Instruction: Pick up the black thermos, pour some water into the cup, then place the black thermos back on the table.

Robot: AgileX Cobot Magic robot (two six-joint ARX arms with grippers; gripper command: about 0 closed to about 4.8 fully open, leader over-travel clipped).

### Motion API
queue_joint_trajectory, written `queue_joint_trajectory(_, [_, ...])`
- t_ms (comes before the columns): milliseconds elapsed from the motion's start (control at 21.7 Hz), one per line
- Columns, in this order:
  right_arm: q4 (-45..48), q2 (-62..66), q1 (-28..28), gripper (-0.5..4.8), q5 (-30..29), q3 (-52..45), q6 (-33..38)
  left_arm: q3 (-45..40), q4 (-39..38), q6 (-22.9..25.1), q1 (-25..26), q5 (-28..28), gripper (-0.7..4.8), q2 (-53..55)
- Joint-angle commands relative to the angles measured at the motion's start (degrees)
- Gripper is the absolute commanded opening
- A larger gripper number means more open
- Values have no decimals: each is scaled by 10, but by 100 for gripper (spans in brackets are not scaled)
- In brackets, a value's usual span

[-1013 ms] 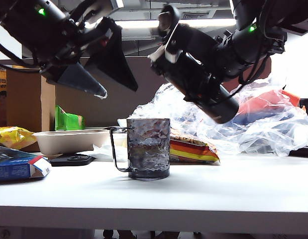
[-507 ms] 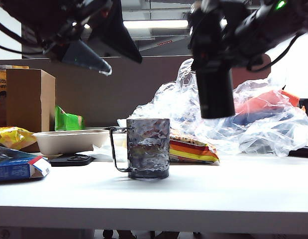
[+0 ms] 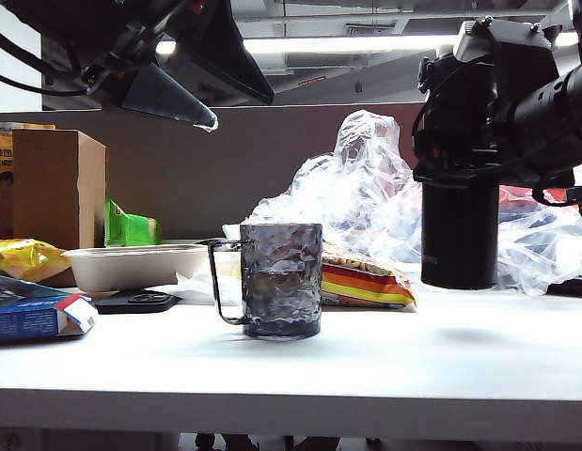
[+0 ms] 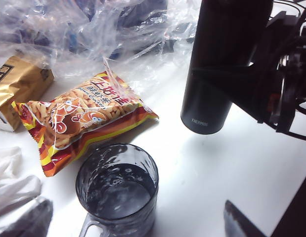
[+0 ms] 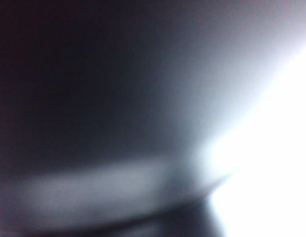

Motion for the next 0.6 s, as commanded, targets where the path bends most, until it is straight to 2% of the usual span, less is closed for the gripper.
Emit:
queue_joint_trajectory(46, [42,-3,1,148,2,5,-3,3,7,0,-1,4,479,0])
queue_joint_trajectory(184, [25,29,1,148,1,5,-4,3,7,0,-1,4,479,0])
queue_joint_trajectory(368, [97,107,1,147,2,5,4,2,7,0,-1,5,479,0])
queue_joint_trajectory(599, [85,130,1,148,2,-4,15,2,6,0,-1,5,479,0])
